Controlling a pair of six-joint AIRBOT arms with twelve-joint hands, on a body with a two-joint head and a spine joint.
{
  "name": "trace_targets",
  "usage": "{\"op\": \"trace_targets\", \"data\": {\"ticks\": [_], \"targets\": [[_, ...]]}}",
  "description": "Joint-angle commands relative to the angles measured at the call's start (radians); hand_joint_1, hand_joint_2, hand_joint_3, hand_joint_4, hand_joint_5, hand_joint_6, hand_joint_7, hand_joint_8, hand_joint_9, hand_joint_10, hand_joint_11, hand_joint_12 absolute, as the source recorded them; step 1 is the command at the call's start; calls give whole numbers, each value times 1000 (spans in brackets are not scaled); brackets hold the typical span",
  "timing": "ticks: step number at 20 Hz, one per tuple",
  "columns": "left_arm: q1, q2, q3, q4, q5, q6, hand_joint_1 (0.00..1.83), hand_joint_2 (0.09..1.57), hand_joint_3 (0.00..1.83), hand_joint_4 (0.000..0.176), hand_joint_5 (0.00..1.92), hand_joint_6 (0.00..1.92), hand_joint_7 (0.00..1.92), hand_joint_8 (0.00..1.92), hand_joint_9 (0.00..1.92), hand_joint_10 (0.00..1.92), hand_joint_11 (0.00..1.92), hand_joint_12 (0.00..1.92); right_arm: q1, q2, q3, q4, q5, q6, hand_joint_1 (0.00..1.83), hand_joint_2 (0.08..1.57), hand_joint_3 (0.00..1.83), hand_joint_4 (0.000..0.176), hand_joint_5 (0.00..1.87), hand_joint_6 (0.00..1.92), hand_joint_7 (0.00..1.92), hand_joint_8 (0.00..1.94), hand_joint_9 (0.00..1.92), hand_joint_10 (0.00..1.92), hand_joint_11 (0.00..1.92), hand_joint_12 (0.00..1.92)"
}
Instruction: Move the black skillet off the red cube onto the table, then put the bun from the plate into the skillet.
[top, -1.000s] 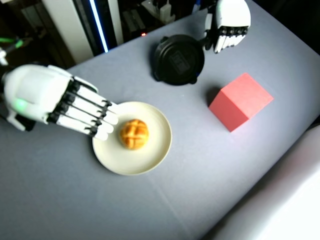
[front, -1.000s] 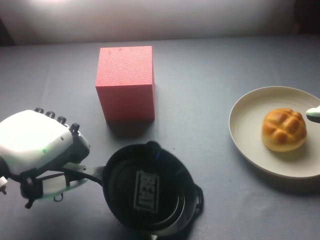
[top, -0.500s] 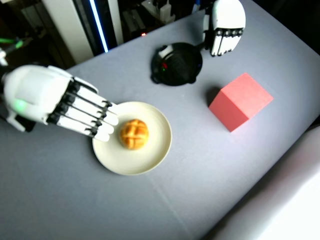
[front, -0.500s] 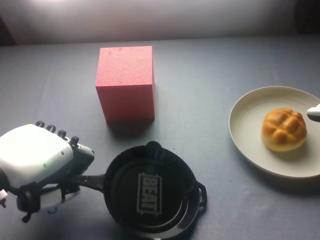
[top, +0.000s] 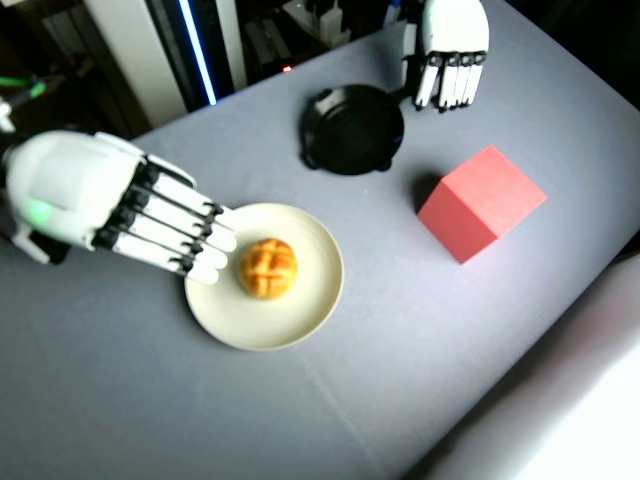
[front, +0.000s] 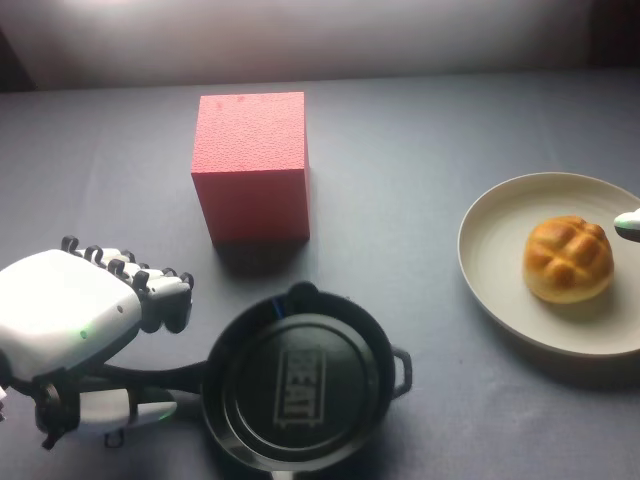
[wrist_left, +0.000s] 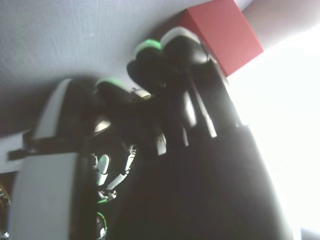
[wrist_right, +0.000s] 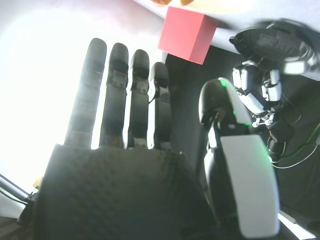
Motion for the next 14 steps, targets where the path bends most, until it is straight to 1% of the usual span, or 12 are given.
{"op": "trace_targets", "data": {"ticks": [1, 3, 4, 6, 7, 8, 9, 10, 11, 12, 13, 14], "targets": [[-4, 13, -4, 12, -118, 4, 723, 1081, 0, 0, 397, 972, 487, 1136, 507, 1206, 347, 1518, 12, 5, 8, 18, 119, 7, 565, 1332, 0, 0, 479, 0, 532, 0, 511, 0, 350, 303], [-2, 20, -9, 13, -132, 4, 685, 1066, 0, 0, 451, 609, 400, 963, 410, 1058, 235, 1459, 18, 5, 10, 18, 119, 7, 585, 1339, 1, 0, 472, 0, 510, 0, 481, 0, 318, 295], [0, 26, -13, 13, -144, 4, 603, 1055, 0, 0, 437, 463, 378, 816, 380, 926, 159, 1418, 21, 5, 12, 18, 119, 7, 594, 1340, 1, 0, 475, 1, 506, 0, 472, 0, 309, 292], [5, 41, -26, 16, -176, 4, 573, 1031, 1, 0, 484, 205, 448, 504, 413, 645, 89, 1299, 26, 5, 16, 18, 118, 7, 605, 1346, 3, 0, 470, 0, 490, 0, 450, 0, 306, 294], [10, 54, -38, 22, -204, 4, 580, 1029, 0, 15, 460, 94, 466, 296, 408, 424, 25, 1214, 36, 5, 19, 16, 110, 7, 602, 1338, 0, 0, 472, 1, 493, 2, 463, 6, 338, 311], [15, 69, -49, 27, -239, 4, 614, 1033, 0, 36, 400, 28, 449, 114, 387, 196, 4, 974, 57, 5, 28, 7, 92, 7, 667, 1318, 3, 0, 474, 1, 510, 2, 486, 4, 313, 443], [21, 81, -58, 28, -278, 4, 627, 1033, 0, 27, 361, 5, 424, 33, 375, 75, 0, 805, 82, 3, 36, -4, 67, 6, 749, 1290, 6, 0, 472, 1, 518, 0, 499, 0, 274, 591], [26, 87, -63, 26, -312, 4, 616, 1024, 0, 64, 270, 6, 318, 14, 272, 18, 0, 587, 102, -1, 45, -13, 43, 6, 911, 1204, 9, 0, 483, 0, 531, 0, 503, 0, 200, 767], [33, 95, -71, 17, -367, 4, 553, 992, 0, 112, 160, 0, 195, 4, 152, 3, 0, 394, 137, -11, 62, -31, 2, 6, 1034, 1119, 3, 0, 492, 1, 541, 1, 507, 0, 97, 1016], [37, 99, -74, 9, -410, 5, 523, 990, 0, 133, 90, 0, 120, 1, 87, 0, 0, 282, 168, -22, 77, -49, -41, 6, 1068, 1079, 0, 0, 491, 0, 547, 1, 511, 1, 42, 1155], [38, 101, -76, 8, -440, 5, 514, 967, 0, 138, 53, 0, 78, 0, 57, 0, 0, 235, 200, -33, 93, -69, -84, 6, 1072, 1031, 0, 13, 500, 1, 548, 0, 509, 0, 73, 1115], [39, 105, -79, 8, -465, 5, 522, 949, 0, 136, 22, 0, 53, 1, 29, 0, 0, 193, 227, -47, 111, -86, -131, 6, 1102, 996, 0, 0, 515, 2, 543, 0, 498, 0, 92, 1053]]}}
